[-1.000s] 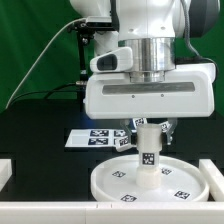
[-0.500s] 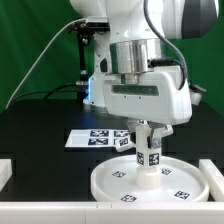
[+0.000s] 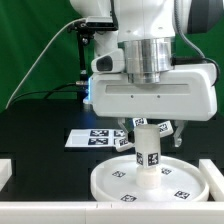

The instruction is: Assemble round table

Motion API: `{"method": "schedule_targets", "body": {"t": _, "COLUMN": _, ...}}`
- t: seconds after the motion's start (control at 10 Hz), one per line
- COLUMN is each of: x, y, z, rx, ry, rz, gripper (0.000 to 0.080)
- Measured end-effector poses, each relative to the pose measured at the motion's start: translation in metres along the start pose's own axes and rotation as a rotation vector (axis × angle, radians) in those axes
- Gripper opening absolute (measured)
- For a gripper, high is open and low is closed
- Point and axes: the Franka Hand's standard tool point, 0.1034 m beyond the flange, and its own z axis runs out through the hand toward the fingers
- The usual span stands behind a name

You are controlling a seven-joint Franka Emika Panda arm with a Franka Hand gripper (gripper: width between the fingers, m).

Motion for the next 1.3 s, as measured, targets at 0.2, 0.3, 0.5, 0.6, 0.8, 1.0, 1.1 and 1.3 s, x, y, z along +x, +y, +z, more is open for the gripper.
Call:
{"method": "schedule_targets", "body": {"t": 0.2, "x": 0.0001, "y": 0.0014, "z": 0.0006, "rx": -0.001, "ry": 0.001, "rz": -0.098, "gripper": 0.0647}}
{"method": "schedule_targets", "body": {"t": 0.3, "x": 0.0002, "y": 0.0016, "z": 0.0006, "rx": -0.002, "ry": 0.001, "rz": -0.162, "gripper": 0.0649}}
{"method": "schedule_targets", "body": {"t": 0.5, "x": -0.0005, "y": 0.0027, "z": 0.0024, "rx": -0.031, "ry": 0.000, "rz": -0.493, "gripper": 0.0649}}
{"method": "schedule_targets", "body": {"t": 0.6, "x": -0.0025, "y": 0.0030, "z": 0.0043, "rx": -0.043, "ry": -0.009, "rz": -0.647, "gripper": 0.0649}}
{"method": "schedule_targets", "body": {"t": 0.8, "x": -0.0017, "y": 0.0061, "z": 0.0044, "rx": -0.045, "ry": -0.016, "rz": -0.784, "gripper": 0.0649}}
{"method": "schedule_targets", "body": {"t": 1.0, "x": -0.0019, "y": 0.0060, "z": 0.0047, "rx": -0.044, "ry": -0.017, "rz": -0.781, "gripper": 0.0649}}
{"method": "schedule_targets", "body": {"t": 1.1, "x": -0.0018, "y": 0.0061, "z": 0.0047, "rx": -0.045, "ry": -0.016, "rz": -0.760, "gripper": 0.0521}}
{"method": "schedule_targets", "body": {"t": 1.3, "x": -0.0016, "y": 0.0062, "z": 0.0047, "rx": -0.044, "ry": -0.014, "rz": -0.705, "gripper": 0.0398}}
